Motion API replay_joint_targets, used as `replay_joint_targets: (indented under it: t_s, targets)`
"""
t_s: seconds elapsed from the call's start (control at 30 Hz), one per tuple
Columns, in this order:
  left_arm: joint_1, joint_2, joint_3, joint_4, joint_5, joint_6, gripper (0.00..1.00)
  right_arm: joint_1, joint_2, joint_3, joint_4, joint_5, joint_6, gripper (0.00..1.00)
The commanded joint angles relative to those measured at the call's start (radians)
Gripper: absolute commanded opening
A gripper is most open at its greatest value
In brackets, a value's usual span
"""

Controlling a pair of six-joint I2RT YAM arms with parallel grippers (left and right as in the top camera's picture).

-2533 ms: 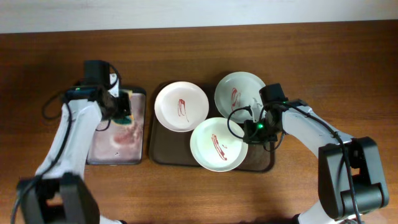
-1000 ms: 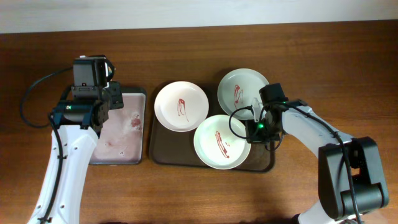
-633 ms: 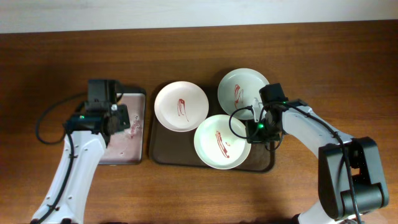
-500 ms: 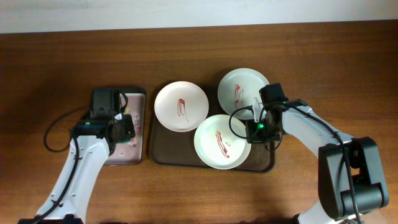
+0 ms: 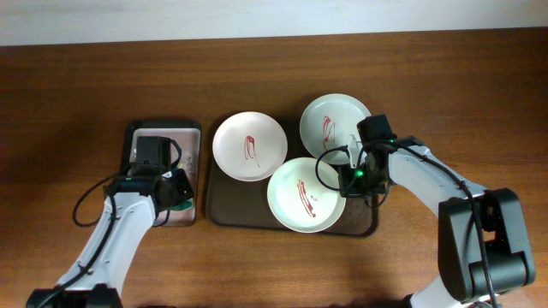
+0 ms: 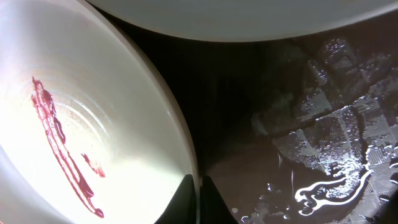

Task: Clean dirty plates on tray and stack at the side
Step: 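Lift the sponge with the left gripper toward the front plate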

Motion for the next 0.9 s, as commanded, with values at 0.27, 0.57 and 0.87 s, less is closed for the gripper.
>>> replay_joint_targets:
  t_s: [0.27,0.57,0.87]
  targets:
    - [-0.001,0.023,-0.011,0.133,0.259,-0.027,0.00,0.010,0.007,0.016,-0.004,0.013,0.004,0.04]
    - [0.001,0.009,0.050,0.122,0.202,0.048,0.00,0.010,0.007,0.016,-0.012,0.013,0.004,0.04]
    - [-0.019,-0.009,0.188,0.087,0.396,0.060,0.00,0.010,0.007,0.016,-0.011,0.012,0.004,0.04]
